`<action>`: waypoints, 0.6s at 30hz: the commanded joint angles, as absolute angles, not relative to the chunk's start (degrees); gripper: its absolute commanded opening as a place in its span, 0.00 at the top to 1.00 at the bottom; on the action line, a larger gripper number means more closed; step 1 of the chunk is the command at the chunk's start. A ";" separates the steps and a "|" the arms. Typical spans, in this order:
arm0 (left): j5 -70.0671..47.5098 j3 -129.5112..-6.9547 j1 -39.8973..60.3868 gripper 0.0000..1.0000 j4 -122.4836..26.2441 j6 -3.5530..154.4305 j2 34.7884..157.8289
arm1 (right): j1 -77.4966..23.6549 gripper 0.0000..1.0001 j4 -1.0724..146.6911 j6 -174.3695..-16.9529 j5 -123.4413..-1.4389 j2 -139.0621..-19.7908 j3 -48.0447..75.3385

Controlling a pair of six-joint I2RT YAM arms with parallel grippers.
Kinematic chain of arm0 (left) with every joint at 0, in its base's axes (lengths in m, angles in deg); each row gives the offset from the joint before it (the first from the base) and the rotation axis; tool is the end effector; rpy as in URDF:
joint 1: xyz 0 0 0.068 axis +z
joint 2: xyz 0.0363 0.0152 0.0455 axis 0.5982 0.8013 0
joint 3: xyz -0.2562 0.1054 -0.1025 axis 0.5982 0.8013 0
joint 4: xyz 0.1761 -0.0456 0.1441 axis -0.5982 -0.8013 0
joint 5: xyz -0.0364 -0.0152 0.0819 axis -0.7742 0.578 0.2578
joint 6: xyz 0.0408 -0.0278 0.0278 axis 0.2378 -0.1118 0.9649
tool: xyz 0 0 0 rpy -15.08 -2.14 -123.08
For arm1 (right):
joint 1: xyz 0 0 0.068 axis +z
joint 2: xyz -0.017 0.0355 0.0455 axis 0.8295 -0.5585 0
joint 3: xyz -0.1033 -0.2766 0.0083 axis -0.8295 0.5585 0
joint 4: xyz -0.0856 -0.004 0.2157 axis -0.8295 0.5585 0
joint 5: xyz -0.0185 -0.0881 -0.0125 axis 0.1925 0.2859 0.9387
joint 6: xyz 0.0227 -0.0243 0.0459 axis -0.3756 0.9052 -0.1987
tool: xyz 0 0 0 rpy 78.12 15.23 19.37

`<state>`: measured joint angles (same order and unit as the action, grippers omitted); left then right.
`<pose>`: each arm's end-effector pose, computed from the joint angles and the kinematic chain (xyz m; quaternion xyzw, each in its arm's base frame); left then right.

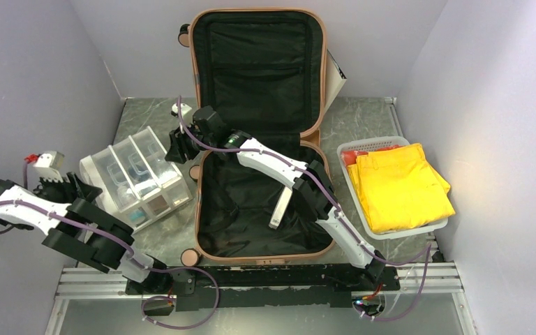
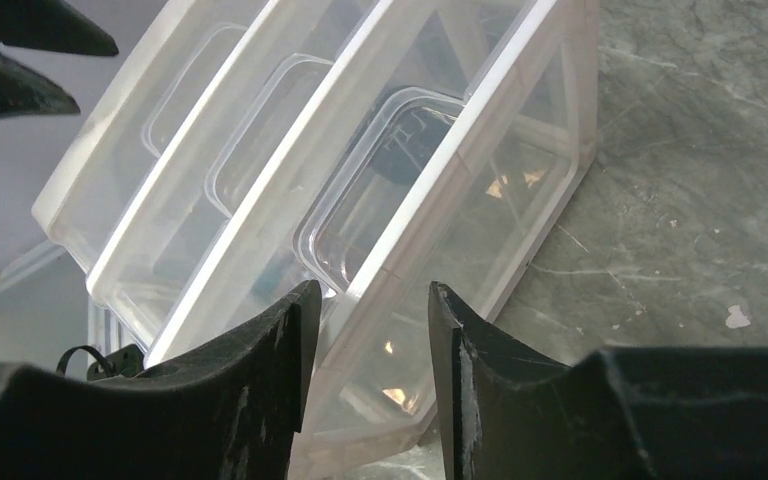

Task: Open, take out, and arrange the luggage
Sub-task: Adjust the storage box at the center of the board.

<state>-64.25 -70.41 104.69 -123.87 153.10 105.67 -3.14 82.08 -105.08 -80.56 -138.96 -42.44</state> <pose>0.1164 0.1947 0.3274 0.0124 0.8598 -0.1576 0.4856 0.3276 0.4618 0.2868 -0.3725 0.7114 0.4713 0.3647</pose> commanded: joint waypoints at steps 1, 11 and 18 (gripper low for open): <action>-66.85 -66.61 105.23 0.42 -130.69 176.43 101.44 | -3.75 0.52 82.13 -103.01 -81.08 -137.77 -42.30; -66.07 -65.08 105.52 0.54 -122.99 177.11 97.79 | -3.67 0.51 81.66 -104.38 -81.42 -136.96 -41.07; -62.95 -68.88 106.79 0.58 -130.72 191.64 99.24 | -3.66 0.51 81.62 -104.33 -81.74 -136.44 -41.10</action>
<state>-63.35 -66.41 106.15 -126.27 177.25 99.21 -3.25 81.14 -104.90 -81.15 -138.94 -41.63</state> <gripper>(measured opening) 0.422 0.489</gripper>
